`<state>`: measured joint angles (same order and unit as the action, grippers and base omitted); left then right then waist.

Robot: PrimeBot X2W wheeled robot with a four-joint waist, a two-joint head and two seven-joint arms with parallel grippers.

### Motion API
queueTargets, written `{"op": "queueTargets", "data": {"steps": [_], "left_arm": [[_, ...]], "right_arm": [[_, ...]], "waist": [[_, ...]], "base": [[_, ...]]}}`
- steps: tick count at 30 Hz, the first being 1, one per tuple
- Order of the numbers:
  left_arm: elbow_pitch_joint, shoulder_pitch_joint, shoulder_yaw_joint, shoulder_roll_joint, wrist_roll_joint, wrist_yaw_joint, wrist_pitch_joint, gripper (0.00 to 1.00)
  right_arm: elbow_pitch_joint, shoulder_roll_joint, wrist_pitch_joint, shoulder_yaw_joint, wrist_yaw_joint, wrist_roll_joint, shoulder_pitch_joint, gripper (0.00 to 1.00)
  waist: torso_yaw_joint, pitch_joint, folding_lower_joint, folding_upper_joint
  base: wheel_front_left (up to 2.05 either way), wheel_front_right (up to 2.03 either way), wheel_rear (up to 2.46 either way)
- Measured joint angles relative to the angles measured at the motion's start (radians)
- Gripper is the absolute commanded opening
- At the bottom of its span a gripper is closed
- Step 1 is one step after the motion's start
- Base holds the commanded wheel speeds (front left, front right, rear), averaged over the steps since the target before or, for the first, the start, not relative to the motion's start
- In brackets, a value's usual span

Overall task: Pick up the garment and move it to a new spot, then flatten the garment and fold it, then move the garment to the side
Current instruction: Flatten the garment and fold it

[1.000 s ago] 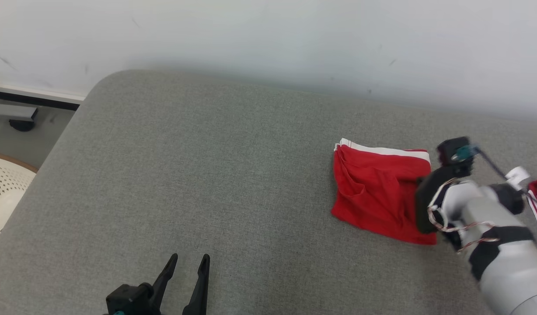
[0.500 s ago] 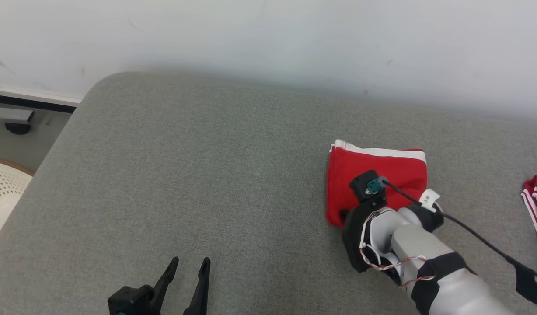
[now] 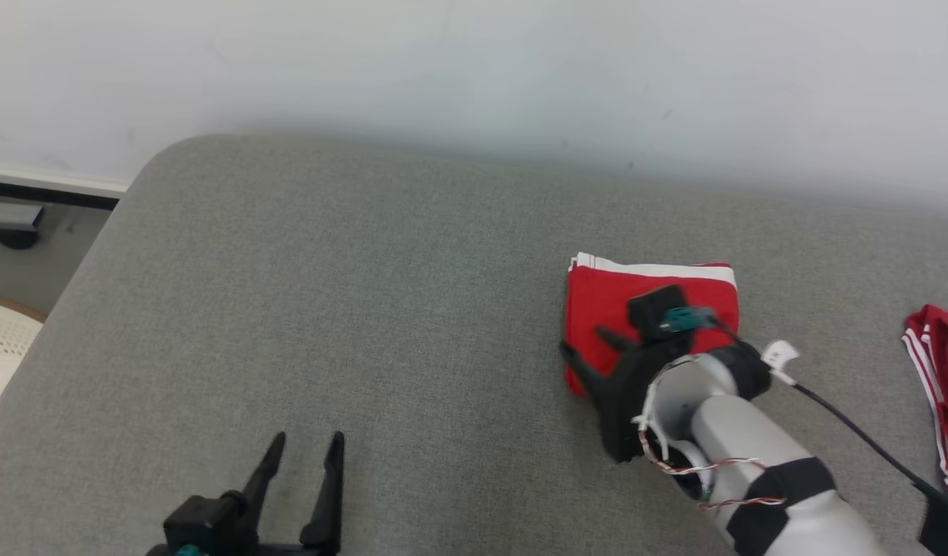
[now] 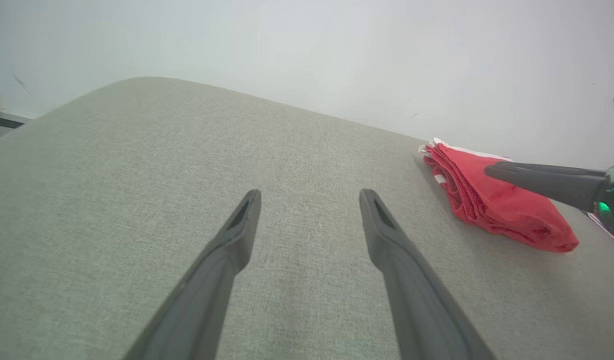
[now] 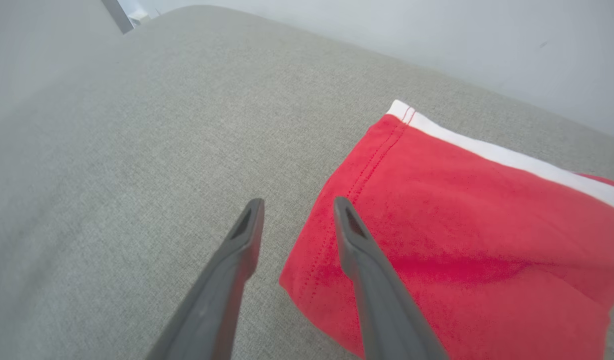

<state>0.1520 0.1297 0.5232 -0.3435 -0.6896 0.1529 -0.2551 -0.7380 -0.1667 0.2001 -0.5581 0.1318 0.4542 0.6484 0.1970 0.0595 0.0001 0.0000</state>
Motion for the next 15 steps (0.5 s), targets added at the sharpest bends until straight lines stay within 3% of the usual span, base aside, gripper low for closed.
{"op": "queueTargets", "data": {"steps": [6,15], "left_arm": [[-0.062,-0.033,-0.126,0.025,0.08,0.011,-0.007,1.0],[-0.084,-0.129,-0.282,0.092,0.172,-0.048,-0.007,1.0]], "right_arm": [[0.157,-0.012,-0.109,0.26,0.0,-0.084,-0.153,1.0],[0.541,0.071,-0.109,0.551,0.0,-0.239,-0.491,1.0]], "waist": [[-0.027,-0.033,0.0,0.0],[-0.11,-0.069,-0.0001,0.0]], "base": [[0.0,0.0,0.0],[0.0,0.0,0.0]]}}
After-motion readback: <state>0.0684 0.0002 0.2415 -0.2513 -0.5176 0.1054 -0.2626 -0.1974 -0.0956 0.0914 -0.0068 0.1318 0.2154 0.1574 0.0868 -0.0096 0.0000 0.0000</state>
